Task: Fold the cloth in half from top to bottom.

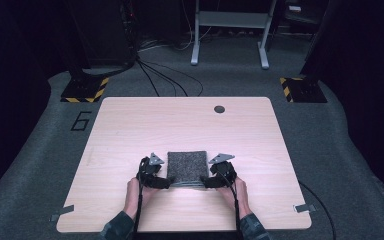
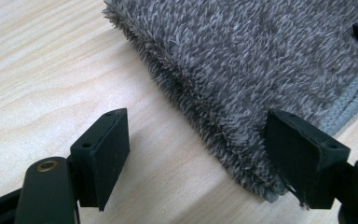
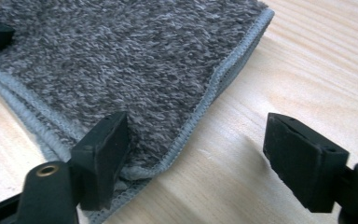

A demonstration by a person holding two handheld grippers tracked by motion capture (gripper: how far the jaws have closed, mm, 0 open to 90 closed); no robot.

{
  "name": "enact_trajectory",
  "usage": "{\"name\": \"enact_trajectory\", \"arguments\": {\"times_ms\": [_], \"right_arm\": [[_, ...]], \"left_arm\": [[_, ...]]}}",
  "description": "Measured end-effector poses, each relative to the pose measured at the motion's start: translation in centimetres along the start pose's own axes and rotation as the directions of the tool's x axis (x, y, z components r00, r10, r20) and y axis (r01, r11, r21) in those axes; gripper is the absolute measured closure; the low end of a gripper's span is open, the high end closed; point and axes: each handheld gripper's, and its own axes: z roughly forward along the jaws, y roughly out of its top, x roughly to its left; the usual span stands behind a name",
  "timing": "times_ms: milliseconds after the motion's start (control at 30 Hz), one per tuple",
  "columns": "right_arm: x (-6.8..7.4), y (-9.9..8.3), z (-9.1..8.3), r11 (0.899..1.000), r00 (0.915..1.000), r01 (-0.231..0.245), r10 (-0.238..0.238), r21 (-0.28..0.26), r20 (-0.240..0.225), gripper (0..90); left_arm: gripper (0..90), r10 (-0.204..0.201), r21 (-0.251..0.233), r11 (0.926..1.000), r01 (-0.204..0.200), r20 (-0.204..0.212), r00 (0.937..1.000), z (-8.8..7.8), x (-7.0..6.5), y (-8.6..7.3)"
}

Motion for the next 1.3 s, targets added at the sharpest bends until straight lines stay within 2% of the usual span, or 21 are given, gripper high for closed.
{"name": "enact_trajectory", "arguments": {"times_ms": [133,233,300,367,533,700,800,867,1000,1133,1167,1300], "right_arm": [[-0.2,-0.1,0.1,1.000,1.0000,0.002,-0.002,0.000,-0.005,18.7],[-0.3,-0.1,0.2,1.000,0.9999,-0.016,0.016,0.002,-0.004,15.1],[-0.3,0.0,0.2,1.000,1.0000,-0.005,0.005,-0.001,0.001,14.7],[-0.2,0.0,0.1,1.000,0.9999,-0.016,0.016,-0.001,0.002,14.2],[-0.7,0.2,-1.4,0.999,0.9998,-0.011,0.010,-0.047,-0.017,12.9],[-1.7,0.1,-3.5,0.994,0.9985,-0.053,0.051,-0.094,-0.022,12.3],[-2.4,-0.4,-4.5,0.991,0.9970,-0.077,0.076,-0.110,-0.017,11.3],[-3.1,-1.0,-5.2,0.989,0.9958,-0.091,0.091,-0.112,-0.010,10.7],[-4.3,-2.5,-6.2,0.988,0.9930,-0.113,0.116,-0.110,0.023,10.6],[-5.5,-4.6,-6.9,0.985,0.9871,-0.141,0.147,-0.103,0.063,10.5],[-5.9,-5.4,-7.1,0.983,0.9833,-0.159,0.166,-0.097,0.074,10.6],[-6.9,-7.3,-7.5,0.979,0.9737,-0.184,0.193,-0.085,0.121,10.8]], "left_arm": [[22.4,-0.005,-0.017,0.9998,0.005,-0.013,0.9999,0.1,-0.3,-0.1],[18.5,-0.007,-0.019,0.9998,0.007,-0.029,0.9995,0.1,-0.2,-0.1],[15.2,0.002,-0.020,0.9998,-0.003,-0.042,0.9991,-0.1,-0.1,-0.1],[14.8,-0.011,-0.036,0.9993,0.009,-0.052,0.9986,-0.4,-0.1,0.0],[12.1,-0.006,-0.058,0.9983,0.002,-0.065,0.9979,-1.6,0.1,0.0],[10.0,-0.032,-0.107,0.9940,0.023,-0.088,0.9956,-3.0,0.3,-0.4],[9.8,-0.056,-0.150,0.9879,0.038,-0.120,0.9912,-4.5,0.8,-1.2],[9.8,-0.057,-0.159,0.9867,0.035,-0.137,0.9890,-5.1,1.1,-1.7],[9.7,-0.090,-0.169,0.9838,0.062,-0.170,0.9813,-6.1,2.2,-3.2],[9.5,-0.128,-0.141,0.9848,0.101,-0.197,0.9720,-6.8,3.6,-5.3],[9.4,-0.139,-0.138,0.9841,0.112,-0.203,0.9694,-6.9,3.9,-5.9],[8.7,-0.170,-0.100,0.9835,0.151,-0.218,0.9611,-7.1,5.2,-7.9]]}}
